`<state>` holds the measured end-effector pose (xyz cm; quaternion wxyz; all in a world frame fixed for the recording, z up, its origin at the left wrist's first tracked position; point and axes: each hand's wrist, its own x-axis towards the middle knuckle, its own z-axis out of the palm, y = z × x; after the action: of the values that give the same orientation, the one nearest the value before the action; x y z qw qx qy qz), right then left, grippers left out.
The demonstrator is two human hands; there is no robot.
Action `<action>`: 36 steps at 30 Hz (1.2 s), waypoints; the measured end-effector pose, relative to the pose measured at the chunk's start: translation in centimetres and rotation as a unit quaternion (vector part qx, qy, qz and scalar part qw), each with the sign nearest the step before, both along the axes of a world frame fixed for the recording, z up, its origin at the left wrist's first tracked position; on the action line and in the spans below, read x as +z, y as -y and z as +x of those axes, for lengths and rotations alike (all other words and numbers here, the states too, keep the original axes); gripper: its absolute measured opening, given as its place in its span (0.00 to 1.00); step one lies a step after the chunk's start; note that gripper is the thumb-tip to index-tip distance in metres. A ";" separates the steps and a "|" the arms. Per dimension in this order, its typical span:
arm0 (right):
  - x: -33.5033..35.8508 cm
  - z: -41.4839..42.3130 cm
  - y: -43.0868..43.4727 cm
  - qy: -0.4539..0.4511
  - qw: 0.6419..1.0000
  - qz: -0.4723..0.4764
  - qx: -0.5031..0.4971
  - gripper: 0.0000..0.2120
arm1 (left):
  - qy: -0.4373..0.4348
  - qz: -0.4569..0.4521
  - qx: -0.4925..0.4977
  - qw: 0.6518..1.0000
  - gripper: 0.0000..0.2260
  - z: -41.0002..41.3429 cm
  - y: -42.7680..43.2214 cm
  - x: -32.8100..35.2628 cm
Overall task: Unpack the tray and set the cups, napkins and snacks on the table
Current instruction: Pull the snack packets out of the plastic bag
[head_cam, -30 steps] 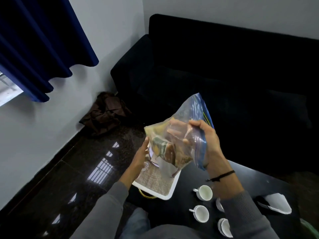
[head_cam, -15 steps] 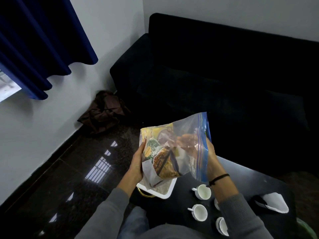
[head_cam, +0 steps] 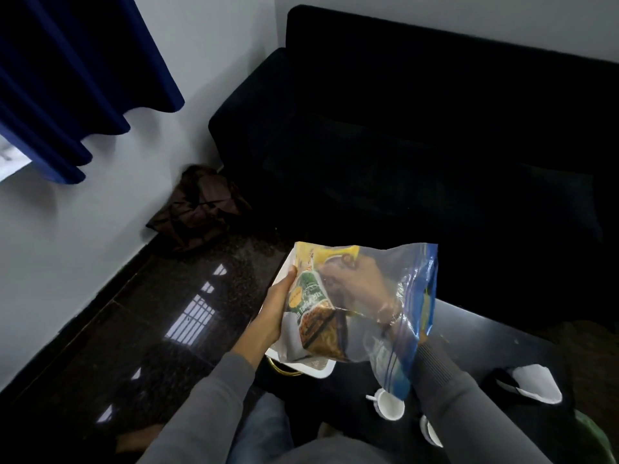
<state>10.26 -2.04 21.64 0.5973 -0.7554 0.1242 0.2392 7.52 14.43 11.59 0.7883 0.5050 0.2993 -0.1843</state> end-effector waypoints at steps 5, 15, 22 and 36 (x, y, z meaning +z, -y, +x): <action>-3.7 1.2 -0.1 0.101 0.991 -0.078 -0.033 0.11 | 0.000 0.087 0.020 0.996 0.17 1.8 -0.4 -2.3; -10.0 1.0 2.6 0.146 0.958 -0.248 -0.005 0.07 | -0.109 0.081 0.086 0.987 0.20 3.1 -3.6 -11.2; -10.7 1.4 1.9 0.079 0.979 -0.064 -0.177 0.11 | -0.139 0.059 0.117 0.982 0.18 3.2 -7.7 -15.6; -21.6 5.9 2.1 0.090 0.958 -0.218 -0.164 0.11 | -0.206 0.117 0.162 0.958 0.10 3.5 -16.0 -19.5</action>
<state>16.14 -4.16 0.01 0.4575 -0.8550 0.2416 0.0362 10.98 30.43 -7.93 0.6639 0.4896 0.5528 -0.1181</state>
